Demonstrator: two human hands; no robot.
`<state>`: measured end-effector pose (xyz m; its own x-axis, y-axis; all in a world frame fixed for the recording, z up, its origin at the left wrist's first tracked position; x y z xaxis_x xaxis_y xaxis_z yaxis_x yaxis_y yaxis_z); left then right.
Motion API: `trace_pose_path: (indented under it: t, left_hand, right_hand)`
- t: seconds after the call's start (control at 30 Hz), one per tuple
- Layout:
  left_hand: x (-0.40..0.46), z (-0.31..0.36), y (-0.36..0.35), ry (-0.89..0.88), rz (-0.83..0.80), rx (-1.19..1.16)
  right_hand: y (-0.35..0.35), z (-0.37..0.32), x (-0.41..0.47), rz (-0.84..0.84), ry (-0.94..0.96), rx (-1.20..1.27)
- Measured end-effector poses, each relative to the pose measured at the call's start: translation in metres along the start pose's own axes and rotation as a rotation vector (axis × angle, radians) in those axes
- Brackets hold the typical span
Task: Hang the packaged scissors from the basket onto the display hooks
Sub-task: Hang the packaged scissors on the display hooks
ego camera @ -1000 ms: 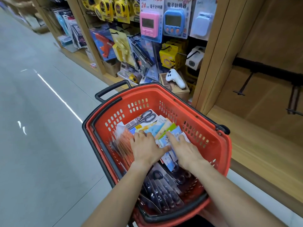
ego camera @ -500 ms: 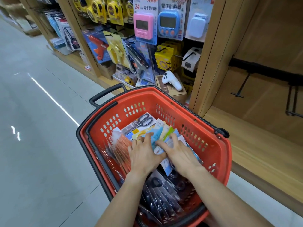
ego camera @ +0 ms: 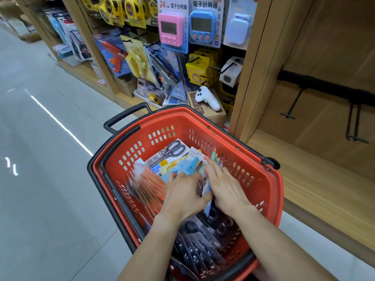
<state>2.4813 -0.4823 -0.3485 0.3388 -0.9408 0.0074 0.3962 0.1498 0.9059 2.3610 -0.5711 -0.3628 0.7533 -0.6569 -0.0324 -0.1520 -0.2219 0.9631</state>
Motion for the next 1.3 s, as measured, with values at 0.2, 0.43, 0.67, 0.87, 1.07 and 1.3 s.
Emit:
trace_pose_path:
  t: [0.2,0.43,0.67,0.87,1.07,1.3]
  left_hand:
    - [-0.002,0.002,0.004,0.116,0.007,-0.268]
    - [-0.008,0.003,0.037,0.466,-0.065,-1.083]
    - [-0.009,0.007,0.057,0.466,-0.212,-1.269]
    - [-0.012,0.026,0.082,0.263,0.018,-0.933]
    - [-0.03,0.084,0.084,0.108,-0.396,-0.895]
    - [-0.046,0.199,0.085,0.1,-0.663,-1.287]
  right_hand:
    - [-0.01,0.013,-0.003,0.043,0.053,0.105]
    - [0.007,0.007,-0.012,0.322,0.047,0.098]
    - [0.024,0.004,-0.018,0.454,0.122,0.362]
    - [0.08,0.0,-0.045,0.347,-0.344,1.15]
    - [0.161,0.023,-0.102,0.006,-0.348,1.511]
    - [0.241,0.076,-0.169,0.067,-0.25,1.433]
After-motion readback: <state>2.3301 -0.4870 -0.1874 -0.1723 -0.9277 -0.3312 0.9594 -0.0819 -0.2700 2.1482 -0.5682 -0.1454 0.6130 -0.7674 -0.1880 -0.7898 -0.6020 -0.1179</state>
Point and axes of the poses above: each hand's wrist, its own x-axis towards the middle knuckle, its own y-axis out of the back of the hand, z = x × y, the point moved 1 cm from there along x, towards the middle knuckle, and after that the axes turned 2 degrees about z, right-handed, at the moved point
